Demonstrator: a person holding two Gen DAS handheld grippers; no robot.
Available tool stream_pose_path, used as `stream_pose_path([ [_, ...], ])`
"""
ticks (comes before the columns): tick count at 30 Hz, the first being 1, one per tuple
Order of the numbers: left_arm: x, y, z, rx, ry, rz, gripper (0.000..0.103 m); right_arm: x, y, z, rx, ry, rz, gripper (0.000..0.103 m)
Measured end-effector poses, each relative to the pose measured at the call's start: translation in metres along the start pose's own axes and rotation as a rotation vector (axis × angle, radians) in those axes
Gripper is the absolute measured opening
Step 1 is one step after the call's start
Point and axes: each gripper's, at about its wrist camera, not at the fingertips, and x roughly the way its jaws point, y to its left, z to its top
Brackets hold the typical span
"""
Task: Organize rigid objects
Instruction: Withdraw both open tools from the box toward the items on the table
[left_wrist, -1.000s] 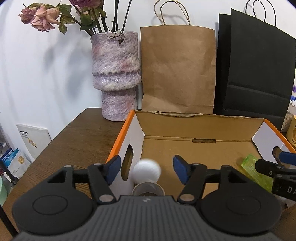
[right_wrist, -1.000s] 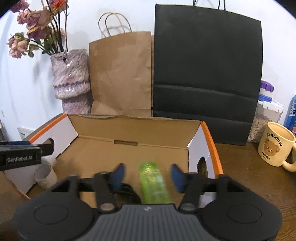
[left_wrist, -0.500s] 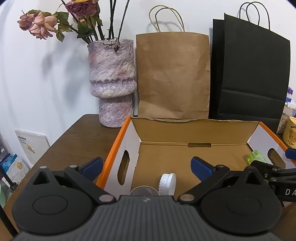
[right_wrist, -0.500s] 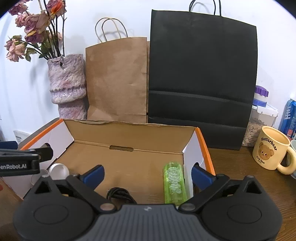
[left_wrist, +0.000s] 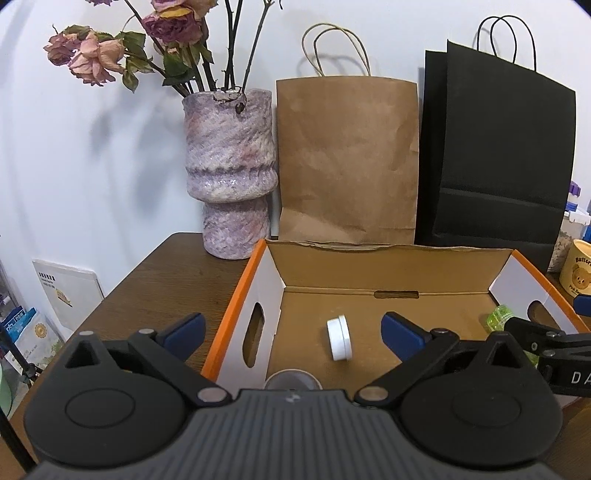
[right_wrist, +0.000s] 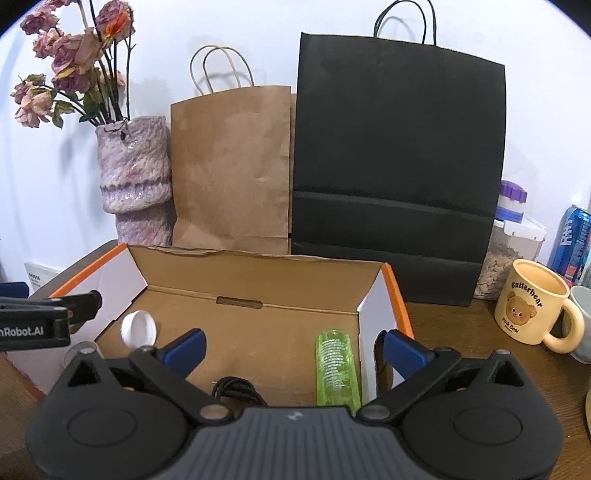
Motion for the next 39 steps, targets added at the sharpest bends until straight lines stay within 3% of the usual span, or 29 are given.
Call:
stream_pose_path([
  [18,-0.066,0.029,-0.008,-0.032,-0.080,0.007,0.103,-0.072,-0.006,-0.015,-0.052,-0.080,-0.015,0.103],
  [39,-0.165,0.046,-0.070,-0.015,-0.093,-0.028,0.103,-0.178,-0.002,-0.075,-0.085,-0.130,0.035,0.103],
])
